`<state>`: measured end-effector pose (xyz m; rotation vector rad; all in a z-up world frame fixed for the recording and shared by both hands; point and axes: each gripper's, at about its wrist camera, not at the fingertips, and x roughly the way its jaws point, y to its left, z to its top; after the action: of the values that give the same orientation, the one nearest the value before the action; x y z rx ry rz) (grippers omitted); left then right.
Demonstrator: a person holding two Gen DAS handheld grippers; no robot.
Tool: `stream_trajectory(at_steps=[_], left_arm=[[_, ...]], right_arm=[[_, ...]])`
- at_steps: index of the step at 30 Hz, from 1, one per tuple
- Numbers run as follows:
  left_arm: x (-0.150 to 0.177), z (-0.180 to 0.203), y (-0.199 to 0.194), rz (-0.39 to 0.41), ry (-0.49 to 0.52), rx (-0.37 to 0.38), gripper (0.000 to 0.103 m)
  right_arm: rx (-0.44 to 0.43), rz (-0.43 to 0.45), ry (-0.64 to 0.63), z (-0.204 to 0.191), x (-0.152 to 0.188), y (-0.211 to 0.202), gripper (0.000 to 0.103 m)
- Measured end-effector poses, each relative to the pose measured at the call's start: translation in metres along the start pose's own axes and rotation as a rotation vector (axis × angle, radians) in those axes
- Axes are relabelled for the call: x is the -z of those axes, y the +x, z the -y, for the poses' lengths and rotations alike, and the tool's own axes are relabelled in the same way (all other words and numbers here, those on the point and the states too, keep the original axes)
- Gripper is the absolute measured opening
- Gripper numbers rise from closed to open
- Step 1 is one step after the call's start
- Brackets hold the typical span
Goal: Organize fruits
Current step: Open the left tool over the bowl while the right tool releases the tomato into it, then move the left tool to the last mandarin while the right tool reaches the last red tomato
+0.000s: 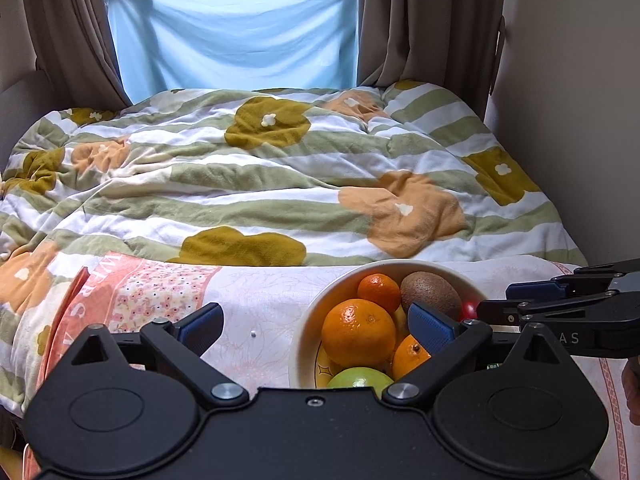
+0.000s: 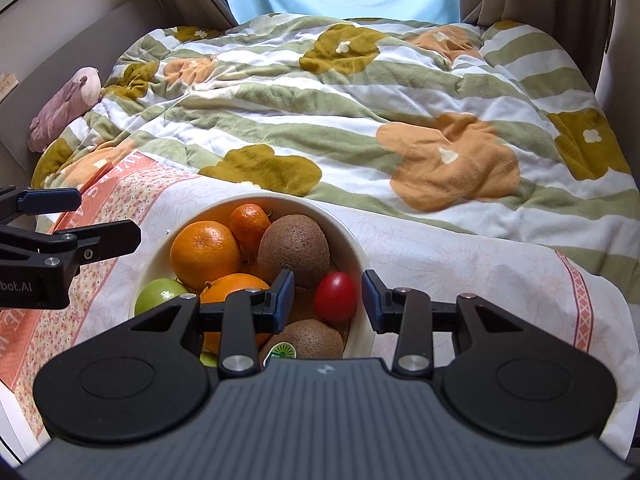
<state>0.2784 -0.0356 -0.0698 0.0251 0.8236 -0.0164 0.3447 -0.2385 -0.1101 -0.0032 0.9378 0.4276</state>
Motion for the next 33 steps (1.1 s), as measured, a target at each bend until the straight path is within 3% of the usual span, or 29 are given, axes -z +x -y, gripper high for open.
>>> stream_trajectory(at_steps=[1, 3, 5, 15, 20, 23, 29, 33], left_arm=[[0.000, -0.001, -0.003, 0.006, -0.002, 0.000, 0.101], [-0.001, -0.001, -0.009, 0.017, 0.000, 0.000, 0.101], [-0.001, -0.002, -0.015, 0.028, 0.007, -0.002, 0.101], [0.008, -0.013, -0.065, 0.101, 0.036, 0.024, 0.101], [0.017, -0.023, -0.099, 0.147, 0.063, 0.079, 0.101], [0.026, -0.030, -0.114, 0.155, 0.083, 0.106, 0.101], [0.049, -0.042, -0.131, 0.145, 0.126, 0.183, 0.101], [0.067, -0.047, -0.134, 0.121, 0.166, 0.241, 0.100]], right_arm=[[0.003, 0.009, 0.000, -0.001, 0.000, -0.004, 0.060], [0.001, 0.023, 0.002, -0.003, -0.001, -0.010, 0.086], [-0.005, 0.045, 0.012, -0.005, 0.000, -0.021, 0.103], [0.041, 0.135, 0.026, -0.029, 0.018, -0.085, 0.103], [0.126, 0.159, 0.054, -0.050, 0.041, -0.118, 0.103], [0.167, 0.134, 0.097, -0.062, 0.058, -0.133, 0.103], [0.287, 0.172, 0.083, -0.101, 0.099, -0.160, 0.103], [0.324, 0.128, 0.125, -0.121, 0.124, -0.158, 0.103]])
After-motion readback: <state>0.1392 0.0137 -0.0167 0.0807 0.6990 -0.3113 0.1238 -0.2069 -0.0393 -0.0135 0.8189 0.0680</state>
